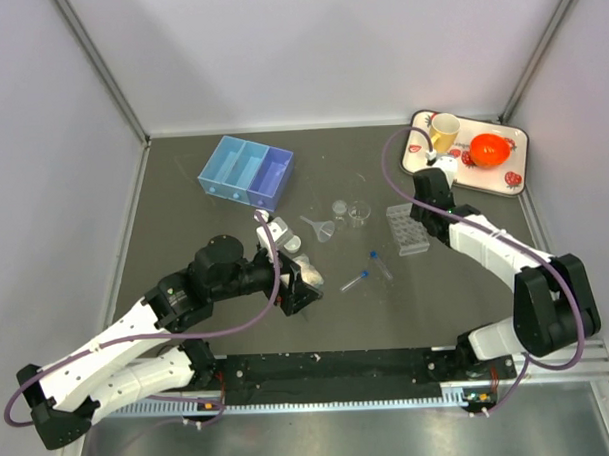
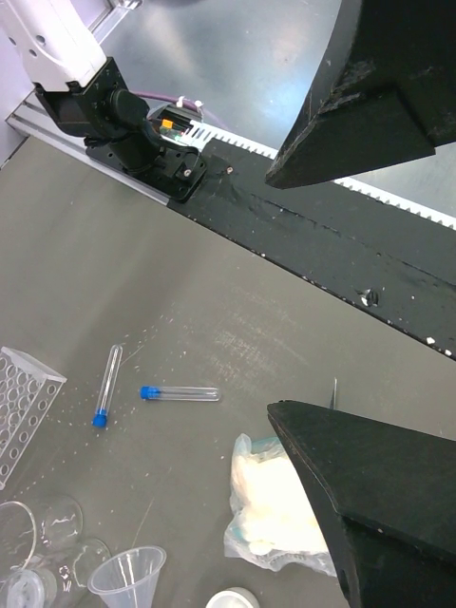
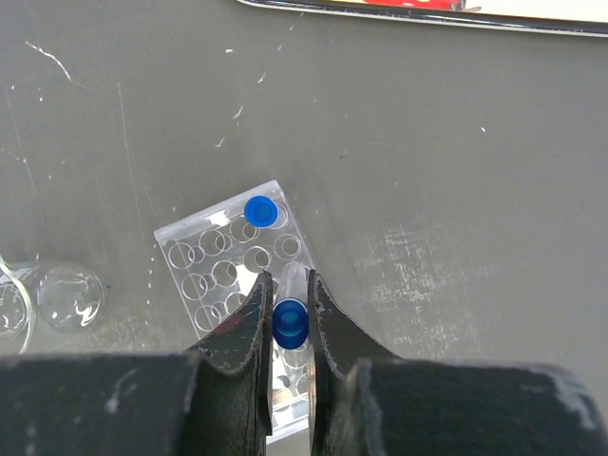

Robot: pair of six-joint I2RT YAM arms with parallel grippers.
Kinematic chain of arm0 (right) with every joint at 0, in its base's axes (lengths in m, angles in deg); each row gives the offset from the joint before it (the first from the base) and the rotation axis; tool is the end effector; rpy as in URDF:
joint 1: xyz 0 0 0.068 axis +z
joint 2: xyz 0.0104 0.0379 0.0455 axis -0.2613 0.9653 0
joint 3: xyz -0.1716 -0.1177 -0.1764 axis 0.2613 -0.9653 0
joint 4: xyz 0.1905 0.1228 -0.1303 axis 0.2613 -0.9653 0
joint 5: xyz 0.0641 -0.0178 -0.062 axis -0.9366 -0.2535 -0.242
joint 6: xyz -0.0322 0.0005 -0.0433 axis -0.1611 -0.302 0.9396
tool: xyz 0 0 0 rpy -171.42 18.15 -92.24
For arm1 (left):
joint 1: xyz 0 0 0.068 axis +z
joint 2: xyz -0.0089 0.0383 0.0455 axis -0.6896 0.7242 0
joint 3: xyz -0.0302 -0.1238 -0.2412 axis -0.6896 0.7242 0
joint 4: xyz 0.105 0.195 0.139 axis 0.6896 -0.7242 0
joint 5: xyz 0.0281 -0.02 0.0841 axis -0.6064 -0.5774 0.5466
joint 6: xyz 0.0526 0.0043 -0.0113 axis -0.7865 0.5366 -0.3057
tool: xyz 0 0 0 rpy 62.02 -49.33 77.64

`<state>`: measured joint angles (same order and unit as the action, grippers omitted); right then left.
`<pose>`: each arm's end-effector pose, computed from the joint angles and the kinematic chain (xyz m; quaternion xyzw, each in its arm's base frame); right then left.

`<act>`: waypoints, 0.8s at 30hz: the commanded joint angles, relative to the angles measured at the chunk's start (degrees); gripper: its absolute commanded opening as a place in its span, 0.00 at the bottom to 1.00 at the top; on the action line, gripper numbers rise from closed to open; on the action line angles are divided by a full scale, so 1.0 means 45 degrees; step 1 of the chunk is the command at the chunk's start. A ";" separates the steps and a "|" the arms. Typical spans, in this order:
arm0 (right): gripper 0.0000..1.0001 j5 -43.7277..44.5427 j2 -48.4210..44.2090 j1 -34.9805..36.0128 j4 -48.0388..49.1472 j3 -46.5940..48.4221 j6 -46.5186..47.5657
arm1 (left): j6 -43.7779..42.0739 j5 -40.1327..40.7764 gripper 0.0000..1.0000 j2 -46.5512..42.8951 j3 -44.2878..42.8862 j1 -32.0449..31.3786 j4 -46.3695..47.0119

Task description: Organize the chemistry lab equipment

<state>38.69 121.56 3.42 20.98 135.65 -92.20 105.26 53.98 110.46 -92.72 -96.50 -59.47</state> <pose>0.2835 0.0797 0.2296 0.1196 0.8856 -0.0356 0.4473 0.0990 -0.1458 0.3288 0.3173 0.7534 -0.4115 0.4030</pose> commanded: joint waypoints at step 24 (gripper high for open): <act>0.00 -0.0096 0.1248 -0.0337 0.1045 0.1095 0.0151 | -0.0431 0.0142 0.99 0.0343 -0.0125 0.0057 0.0245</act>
<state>38.43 126.24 2.66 23.29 137.55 -91.98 104.18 54.54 111.68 -92.72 -96.50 -59.97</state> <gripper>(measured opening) 0.096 0.986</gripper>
